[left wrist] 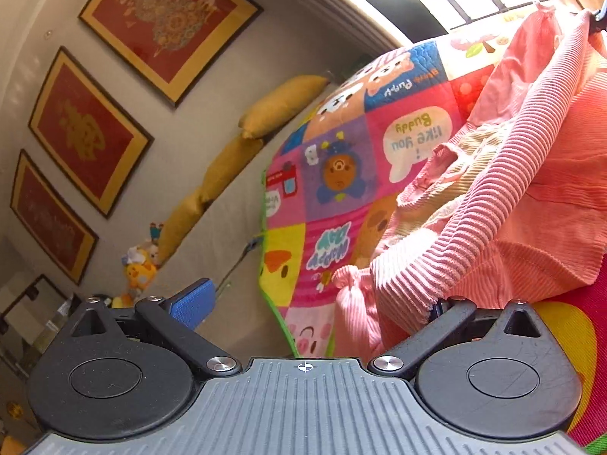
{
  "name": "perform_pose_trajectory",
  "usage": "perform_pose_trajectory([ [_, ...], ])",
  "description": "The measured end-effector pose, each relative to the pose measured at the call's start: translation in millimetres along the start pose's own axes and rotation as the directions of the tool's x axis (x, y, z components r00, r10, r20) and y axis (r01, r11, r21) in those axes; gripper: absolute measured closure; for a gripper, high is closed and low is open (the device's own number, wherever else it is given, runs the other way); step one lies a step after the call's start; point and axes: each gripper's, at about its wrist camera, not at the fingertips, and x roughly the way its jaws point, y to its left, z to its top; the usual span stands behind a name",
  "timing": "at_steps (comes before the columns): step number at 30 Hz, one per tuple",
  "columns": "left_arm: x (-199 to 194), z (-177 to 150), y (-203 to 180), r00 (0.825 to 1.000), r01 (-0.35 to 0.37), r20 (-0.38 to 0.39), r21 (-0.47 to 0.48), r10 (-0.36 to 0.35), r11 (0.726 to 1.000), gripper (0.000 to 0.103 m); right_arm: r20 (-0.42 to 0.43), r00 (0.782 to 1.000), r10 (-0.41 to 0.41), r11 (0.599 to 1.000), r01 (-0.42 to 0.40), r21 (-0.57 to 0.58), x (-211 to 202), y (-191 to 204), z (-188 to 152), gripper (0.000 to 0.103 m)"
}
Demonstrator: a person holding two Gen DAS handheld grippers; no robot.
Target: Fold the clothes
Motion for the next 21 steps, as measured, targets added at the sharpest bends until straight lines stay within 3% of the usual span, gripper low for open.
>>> perform_pose_trajectory([
  [6,23,-29,-15,0.985,0.103,-0.127,-0.100,-0.115,0.990,0.000,-0.013,1.000,-0.018,0.996,0.019,0.090,6,-16,-1,0.000],
  [9,21,-29,-2,0.989,0.076,-0.123,-0.085,-0.087,0.993,0.000,0.012,1.000,-0.016,0.991,0.014,0.133,3,-26,8,0.000],
  [14,-8,-3,42,0.988,0.155,0.029,-0.170,-0.152,0.973,0.000,0.157,0.988,0.006,0.936,-0.060,0.346,-22,-82,47,0.000],
  [17,5,12,57,0.969,0.239,0.103,-0.196,-0.223,0.951,0.000,0.134,0.990,0.046,0.908,-0.098,0.409,4,-99,69,0.000],
  [19,40,17,61,0.940,0.341,0.066,-0.265,-0.336,0.902,0.000,0.019,0.995,0.095,0.898,-0.094,0.431,45,-102,73,0.000],
  [21,85,12,63,0.889,0.411,-0.019,-0.409,-0.457,0.815,0.000,-0.095,0.983,0.157,0.870,-0.092,0.484,85,-98,65,0.000],
])
